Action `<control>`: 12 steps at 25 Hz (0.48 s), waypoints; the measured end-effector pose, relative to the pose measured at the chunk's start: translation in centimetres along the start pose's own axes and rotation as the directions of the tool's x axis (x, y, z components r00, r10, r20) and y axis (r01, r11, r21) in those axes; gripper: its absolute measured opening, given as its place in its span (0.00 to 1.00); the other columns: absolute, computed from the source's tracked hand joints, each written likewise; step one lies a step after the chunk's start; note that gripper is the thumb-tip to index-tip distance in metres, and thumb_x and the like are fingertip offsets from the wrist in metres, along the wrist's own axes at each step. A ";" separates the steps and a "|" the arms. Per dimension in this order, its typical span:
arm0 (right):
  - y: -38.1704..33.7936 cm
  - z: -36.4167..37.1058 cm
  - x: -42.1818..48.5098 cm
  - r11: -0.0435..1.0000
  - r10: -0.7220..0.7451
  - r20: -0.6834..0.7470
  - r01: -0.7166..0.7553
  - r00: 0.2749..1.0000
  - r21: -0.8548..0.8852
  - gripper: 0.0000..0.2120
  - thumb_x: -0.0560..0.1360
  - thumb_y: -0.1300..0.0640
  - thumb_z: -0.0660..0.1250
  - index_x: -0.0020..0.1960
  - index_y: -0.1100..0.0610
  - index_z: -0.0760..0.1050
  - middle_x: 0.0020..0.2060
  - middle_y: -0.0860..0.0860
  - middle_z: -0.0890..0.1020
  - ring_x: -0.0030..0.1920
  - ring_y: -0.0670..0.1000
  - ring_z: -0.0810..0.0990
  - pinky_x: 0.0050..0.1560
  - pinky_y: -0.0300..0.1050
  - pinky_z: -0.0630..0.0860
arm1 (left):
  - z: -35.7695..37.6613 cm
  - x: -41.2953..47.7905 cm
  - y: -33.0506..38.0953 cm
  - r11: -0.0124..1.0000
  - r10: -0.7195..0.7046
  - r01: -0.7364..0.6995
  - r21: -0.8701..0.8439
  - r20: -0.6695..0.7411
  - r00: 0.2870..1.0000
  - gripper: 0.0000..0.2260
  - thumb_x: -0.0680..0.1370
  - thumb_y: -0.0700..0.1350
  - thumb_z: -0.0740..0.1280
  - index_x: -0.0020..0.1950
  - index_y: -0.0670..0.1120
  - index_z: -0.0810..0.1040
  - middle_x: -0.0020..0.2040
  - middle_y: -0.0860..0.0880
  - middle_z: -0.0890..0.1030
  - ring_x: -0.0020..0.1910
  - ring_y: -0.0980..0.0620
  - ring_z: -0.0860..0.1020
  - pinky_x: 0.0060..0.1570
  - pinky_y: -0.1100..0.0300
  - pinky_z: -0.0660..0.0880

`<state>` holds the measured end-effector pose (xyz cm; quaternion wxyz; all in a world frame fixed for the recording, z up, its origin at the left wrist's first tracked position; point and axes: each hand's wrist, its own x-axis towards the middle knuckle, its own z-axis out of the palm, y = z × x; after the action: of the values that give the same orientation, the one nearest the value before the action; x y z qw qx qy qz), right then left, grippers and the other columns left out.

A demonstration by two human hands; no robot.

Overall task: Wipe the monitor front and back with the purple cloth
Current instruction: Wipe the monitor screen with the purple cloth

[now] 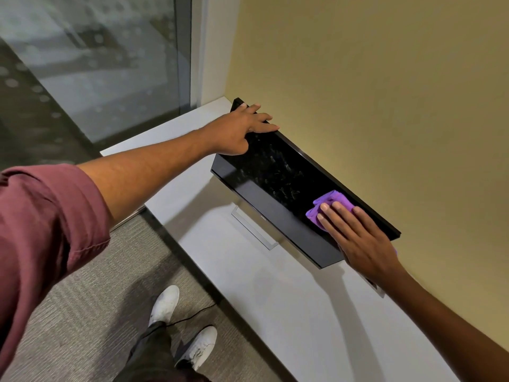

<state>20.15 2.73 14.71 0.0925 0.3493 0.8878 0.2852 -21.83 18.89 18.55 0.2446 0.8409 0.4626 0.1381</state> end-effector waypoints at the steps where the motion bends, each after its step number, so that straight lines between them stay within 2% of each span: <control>1: 0.0 0.0 0.7 1.000 -0.007 0.007 0.007 1.000 -0.009 0.35 0.83 0.61 0.62 0.87 0.59 0.54 0.87 0.57 0.53 0.87 0.59 0.54 0.83 0.60 0.62 | 0.0 0.1 0.0 1.000 0.002 -0.002 0.001 0.002 1.000 0.45 0.68 0.25 0.57 0.82 0.57 0.68 0.84 0.49 0.63 0.86 0.45 0.49 0.85 0.44 0.44; 5: -2.1 2.0 3.5 0.997 -0.060 0.060 0.062 0.996 -0.037 0.36 0.83 0.59 0.59 0.88 0.61 0.48 0.87 0.59 0.49 0.87 0.60 0.50 0.85 0.59 0.58 | 0.1 0.2 0.0 1.000 0.004 -0.004 0.007 0.004 1.000 0.45 0.68 0.26 0.57 0.82 0.56 0.68 0.84 0.49 0.63 0.86 0.45 0.49 0.85 0.43 0.44; 9: -5.6 4.5 6.1 0.996 -0.088 0.158 0.087 0.984 0.010 0.36 0.84 0.58 0.54 0.87 0.62 0.40 0.87 0.61 0.42 0.87 0.61 0.43 0.86 0.58 0.53 | 0.0 0.0 0.1 1.000 -0.004 0.004 0.012 0.015 1.000 0.45 0.69 0.26 0.58 0.82 0.56 0.67 0.85 0.49 0.63 0.86 0.45 0.49 0.85 0.44 0.43; 12: -8.4 6.7 7.4 0.993 -0.118 0.192 0.117 0.974 0.021 0.37 0.84 0.57 0.53 0.87 0.64 0.38 0.86 0.62 0.39 0.87 0.62 0.40 0.86 0.59 0.51 | 0.3 -0.2 -0.3 1.000 -0.005 0.005 0.011 0.004 1.000 0.44 0.69 0.26 0.58 0.82 0.56 0.67 0.85 0.49 0.63 0.86 0.45 0.49 0.85 0.43 0.44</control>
<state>12.34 5.69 4.67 0.1930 0.3226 0.8951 0.2400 -21.96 18.77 18.12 0.2412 0.8413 0.4651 0.1331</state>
